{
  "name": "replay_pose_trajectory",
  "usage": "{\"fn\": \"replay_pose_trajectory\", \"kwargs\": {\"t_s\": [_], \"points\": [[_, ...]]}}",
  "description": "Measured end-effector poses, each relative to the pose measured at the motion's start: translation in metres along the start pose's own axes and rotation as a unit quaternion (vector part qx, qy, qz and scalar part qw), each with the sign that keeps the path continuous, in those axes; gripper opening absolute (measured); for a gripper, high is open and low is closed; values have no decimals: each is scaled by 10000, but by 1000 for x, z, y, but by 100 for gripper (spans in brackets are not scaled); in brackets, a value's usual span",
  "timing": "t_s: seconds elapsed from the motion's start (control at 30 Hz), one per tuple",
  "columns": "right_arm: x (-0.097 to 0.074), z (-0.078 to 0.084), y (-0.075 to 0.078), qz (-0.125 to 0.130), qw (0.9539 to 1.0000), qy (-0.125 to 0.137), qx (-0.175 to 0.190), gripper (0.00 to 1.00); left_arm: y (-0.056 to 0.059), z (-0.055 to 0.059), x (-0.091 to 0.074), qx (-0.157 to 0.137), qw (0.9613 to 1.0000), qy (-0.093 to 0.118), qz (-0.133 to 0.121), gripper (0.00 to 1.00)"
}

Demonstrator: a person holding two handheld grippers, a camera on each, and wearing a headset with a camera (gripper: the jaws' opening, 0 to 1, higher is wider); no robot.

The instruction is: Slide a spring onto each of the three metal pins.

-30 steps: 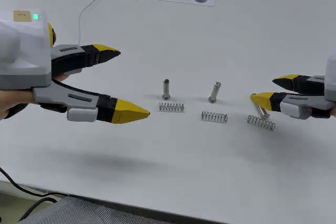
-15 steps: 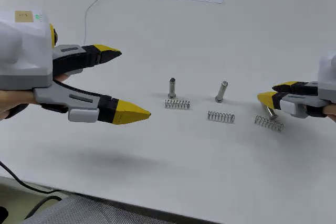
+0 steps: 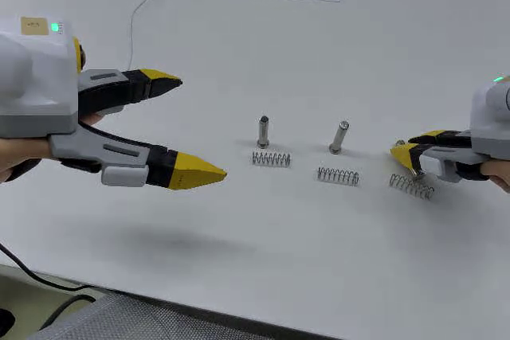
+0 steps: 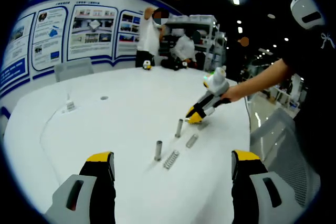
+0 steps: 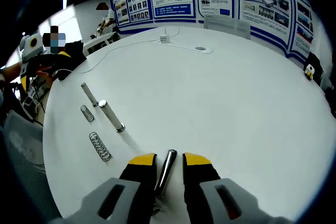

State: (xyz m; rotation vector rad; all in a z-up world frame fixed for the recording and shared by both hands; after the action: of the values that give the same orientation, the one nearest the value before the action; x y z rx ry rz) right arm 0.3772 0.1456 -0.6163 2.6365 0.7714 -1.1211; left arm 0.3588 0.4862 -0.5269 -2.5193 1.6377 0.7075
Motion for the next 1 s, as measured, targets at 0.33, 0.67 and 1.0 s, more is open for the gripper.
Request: {"fn": "replay_pose_trajectory", "kwargs": {"t_s": [0.33,0.67,1.0], "points": [[1,-1,-2,177,9996,-223,-17,15,0,-3,-2,-52,9999,111,-34,94],[3,-4,-4,363,9987,-345,34,12,4,1,-4,-114,9998,129,-47,93],[4,-8,-6,423,9973,-569,183,9,7,1,-4,-100,9998,173,-63,92]]}}
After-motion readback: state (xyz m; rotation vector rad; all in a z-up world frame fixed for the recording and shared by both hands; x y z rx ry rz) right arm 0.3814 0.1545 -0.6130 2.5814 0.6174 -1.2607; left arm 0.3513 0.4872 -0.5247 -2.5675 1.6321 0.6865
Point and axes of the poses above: the centre of the closed fingertips' face, and the gripper's own axes: x roughly forward along the fingers, y roughly to its right, z roughly out of its underside, the point moved 8 cm from there along -x, roughly backward along the fingers, and after that the axes turned 2 degrees about -x, right-handed, at the moved point
